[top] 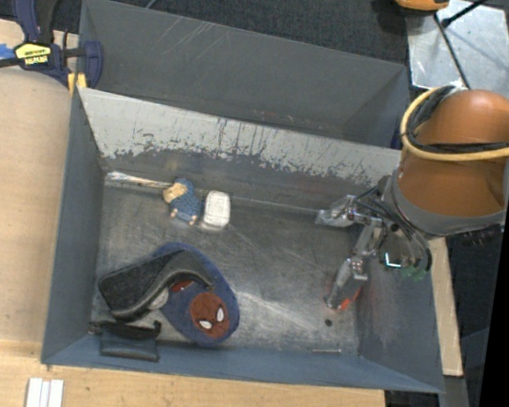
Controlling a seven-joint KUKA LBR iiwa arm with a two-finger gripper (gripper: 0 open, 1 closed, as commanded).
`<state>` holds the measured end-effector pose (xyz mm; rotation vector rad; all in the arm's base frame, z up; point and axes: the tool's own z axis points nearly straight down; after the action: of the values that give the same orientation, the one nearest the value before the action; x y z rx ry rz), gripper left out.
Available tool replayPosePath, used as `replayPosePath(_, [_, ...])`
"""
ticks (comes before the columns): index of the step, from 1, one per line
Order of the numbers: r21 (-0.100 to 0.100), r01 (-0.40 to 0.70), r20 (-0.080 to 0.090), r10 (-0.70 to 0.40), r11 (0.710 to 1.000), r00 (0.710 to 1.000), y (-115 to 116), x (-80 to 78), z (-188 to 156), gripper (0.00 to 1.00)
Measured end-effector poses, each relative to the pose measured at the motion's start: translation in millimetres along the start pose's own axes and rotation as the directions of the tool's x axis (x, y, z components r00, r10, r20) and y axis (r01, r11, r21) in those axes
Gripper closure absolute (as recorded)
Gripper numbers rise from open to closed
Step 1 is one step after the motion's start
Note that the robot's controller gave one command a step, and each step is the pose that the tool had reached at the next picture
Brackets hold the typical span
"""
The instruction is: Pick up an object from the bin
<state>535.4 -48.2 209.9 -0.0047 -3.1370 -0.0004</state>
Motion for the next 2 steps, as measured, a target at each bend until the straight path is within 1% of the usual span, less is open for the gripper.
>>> replayPosePath(1, [0.003,0.097,0.000,-0.097,0.995,0.995,-97,36.4,68,0.00])
replayPosePath(2, [-0.001,0.625,0.008,-0.625,0.780,0.780,-82,21.8,137,0.00])
